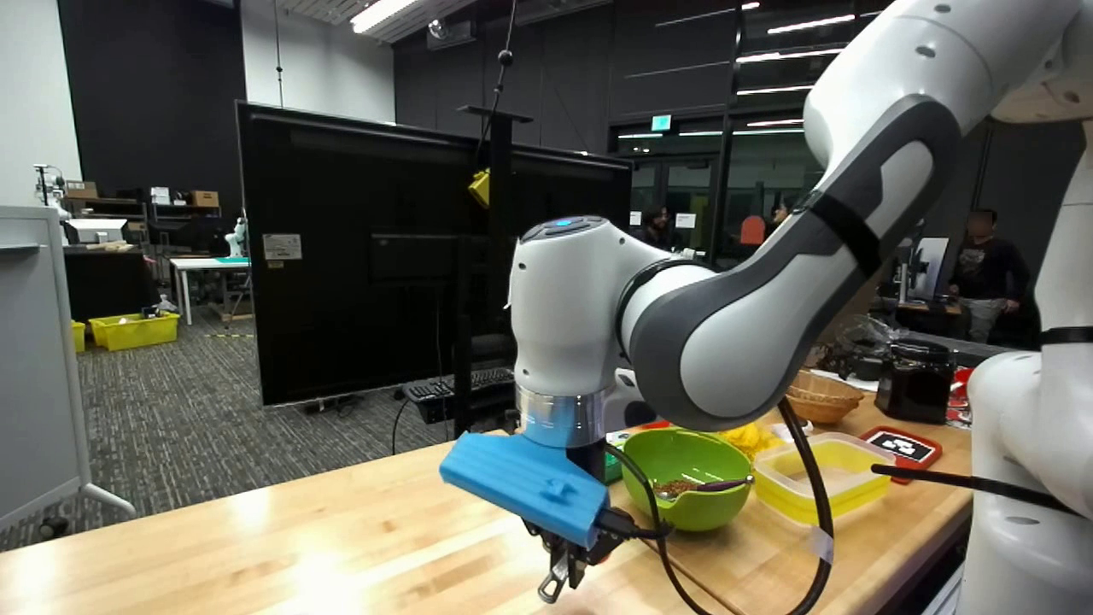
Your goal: Move the orange measuring cup on the left forwards.
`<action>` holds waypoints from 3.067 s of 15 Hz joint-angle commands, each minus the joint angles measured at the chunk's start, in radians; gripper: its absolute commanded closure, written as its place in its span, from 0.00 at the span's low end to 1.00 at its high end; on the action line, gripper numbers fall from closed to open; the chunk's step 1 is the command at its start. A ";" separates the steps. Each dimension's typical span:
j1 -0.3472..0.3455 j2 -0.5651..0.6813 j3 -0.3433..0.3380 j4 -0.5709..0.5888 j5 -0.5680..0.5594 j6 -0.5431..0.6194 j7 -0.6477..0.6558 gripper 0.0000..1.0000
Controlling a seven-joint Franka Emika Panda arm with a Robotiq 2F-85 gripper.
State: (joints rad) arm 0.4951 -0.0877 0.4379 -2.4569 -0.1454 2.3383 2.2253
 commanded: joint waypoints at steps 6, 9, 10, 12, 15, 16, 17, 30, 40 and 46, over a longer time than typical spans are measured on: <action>-0.005 -0.126 0.064 -0.125 0.225 -0.118 0.355 0.96; -0.006 -0.127 0.069 -0.118 0.314 -0.165 0.458 0.96; -0.105 -0.185 0.125 -0.150 0.378 -0.189 0.393 0.96; -0.149 -0.190 0.154 -0.156 0.432 -0.193 0.384 0.96; -0.244 -0.212 0.232 -0.171 0.445 -0.180 0.378 0.96; -0.277 -0.218 0.263 -0.173 0.442 -0.178 0.378 0.96; -0.301 -0.215 0.289 -0.177 0.431 -0.160 0.378 0.96; -0.497 -0.181 0.524 -0.180 0.371 0.014 0.377 0.96; -0.575 -0.160 0.600 -0.172 0.346 0.056 0.375 0.96; -0.557 -0.164 0.581 -0.167 0.355 0.036 0.375 0.83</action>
State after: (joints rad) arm -0.0619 -0.2519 1.0191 -2.6243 0.2093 2.3744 2.6006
